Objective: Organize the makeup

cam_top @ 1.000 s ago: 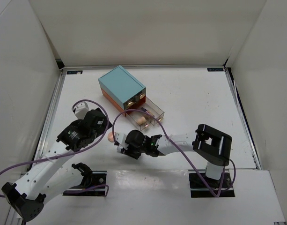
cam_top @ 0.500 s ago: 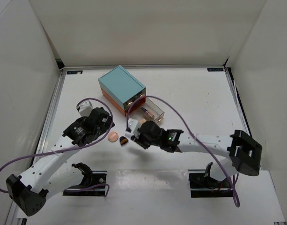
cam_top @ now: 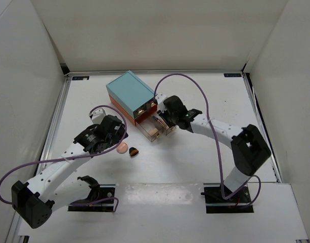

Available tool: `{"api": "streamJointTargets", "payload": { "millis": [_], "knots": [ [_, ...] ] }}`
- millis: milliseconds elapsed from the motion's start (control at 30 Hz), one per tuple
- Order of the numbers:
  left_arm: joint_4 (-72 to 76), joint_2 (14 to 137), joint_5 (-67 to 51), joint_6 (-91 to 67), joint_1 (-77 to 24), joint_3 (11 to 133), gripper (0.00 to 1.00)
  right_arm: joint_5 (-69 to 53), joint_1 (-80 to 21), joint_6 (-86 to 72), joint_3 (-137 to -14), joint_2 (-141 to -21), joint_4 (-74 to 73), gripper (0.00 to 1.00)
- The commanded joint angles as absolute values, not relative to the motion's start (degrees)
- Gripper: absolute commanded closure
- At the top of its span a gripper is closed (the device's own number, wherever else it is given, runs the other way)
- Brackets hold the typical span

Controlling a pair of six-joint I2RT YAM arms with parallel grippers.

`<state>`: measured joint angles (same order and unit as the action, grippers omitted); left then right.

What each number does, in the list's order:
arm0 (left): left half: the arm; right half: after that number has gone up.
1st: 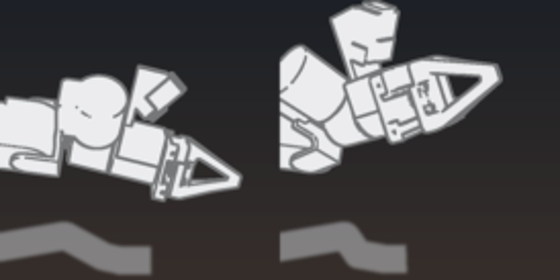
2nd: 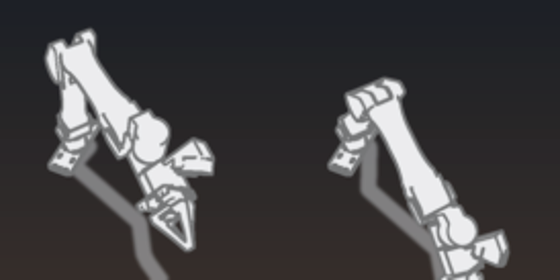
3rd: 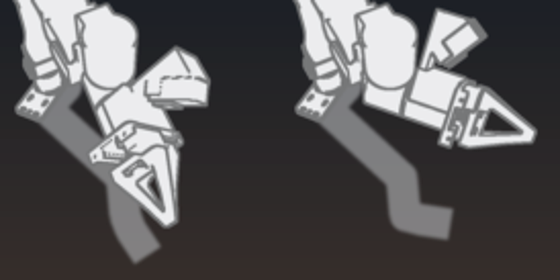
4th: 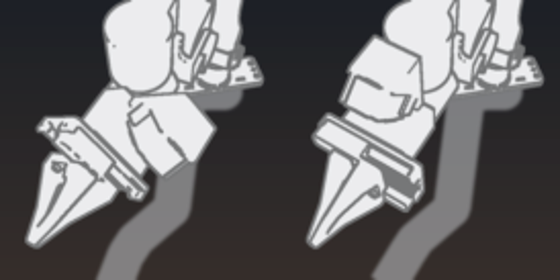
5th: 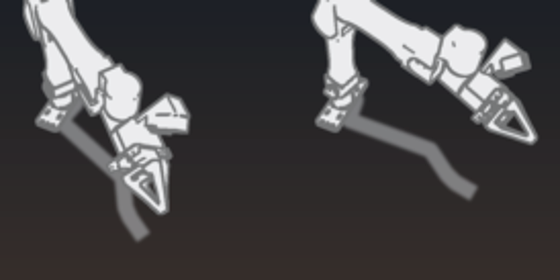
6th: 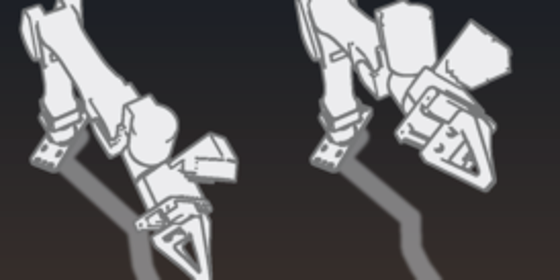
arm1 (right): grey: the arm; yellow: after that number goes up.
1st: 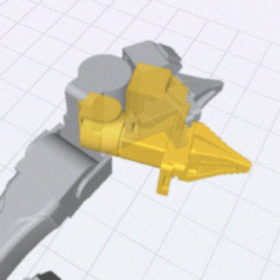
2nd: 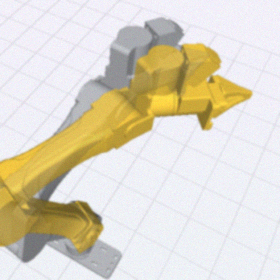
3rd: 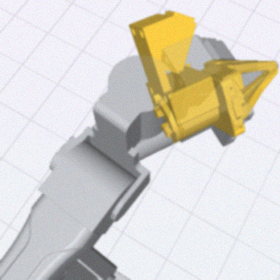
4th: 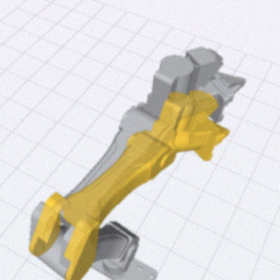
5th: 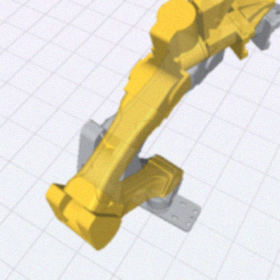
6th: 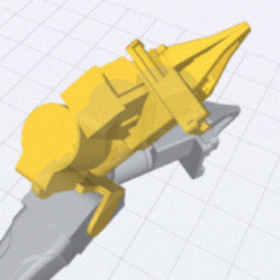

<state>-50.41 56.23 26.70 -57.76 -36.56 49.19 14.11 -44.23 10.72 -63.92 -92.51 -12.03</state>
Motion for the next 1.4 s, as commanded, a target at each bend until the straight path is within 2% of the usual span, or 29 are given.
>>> {"api": "streamJointTargets", "payload": {
  "millis": [0,100,333,500,633,733,1100,1200,1300,1367],
  "knots": [
    [-48.87,56.60,24.61,-56.17,-36.47,49.48,0.02,12.31,-43.24,13.09,-69.42,-95.97,-10.55,0.91],
    [-49.39,58.35,23.91,-55.72,-36.56,49.57,0.02,11.95,-43.24,13.10,-73.11,-100.01,-10.20,0.90],
    [-49.05,59.06,21.80,-54.32,-36.47,48.70,0.02,13.00,-43.24,10.90,-75.85,-104.77,-9.32,0.79],
    [-48.52,58.97,20.13,-52.13,-36.39,48.34,0.02,14.06,-43.59,8.71,-74.71,-104.77,-8.44,0.66],
    [-49.22,59.41,19.51,-50.01,-36.39,47.81,0.02,13.19,-44.12,7.65,-73.13,-103.54,-7.73,0.47],
    [-48.43,59.59,17.76,-49.40,-36.47,47.02,0.02,13.36,-44.64,7.56,-72.95,-102.83,-8.43,0.42],
    [-45.71,60.12,13.36,-47.81,-37.87,44.56,0.02,16.52,-44.65,3.35,-70.14,-93.53,-8.44,0.39],
    [-45.00,60.38,13.10,-46.94,-39.37,43.95,0.02,18.54,-44.65,0.53,-66.63,-88.08,-7.04,0.32],
    [-41.14,63.09,9.42,-44.39,-39.99,42.63,0.05,21.09,-44.30,-3.51,-61.97,-82.28,-5.98,0.31],
    [-39.73,64.68,7.92,-44.30,-39.99,42.36,0.14,23.54,-44.30,-5.96,-58.56,-78.06,-5.63,0.26]
  ]
}}
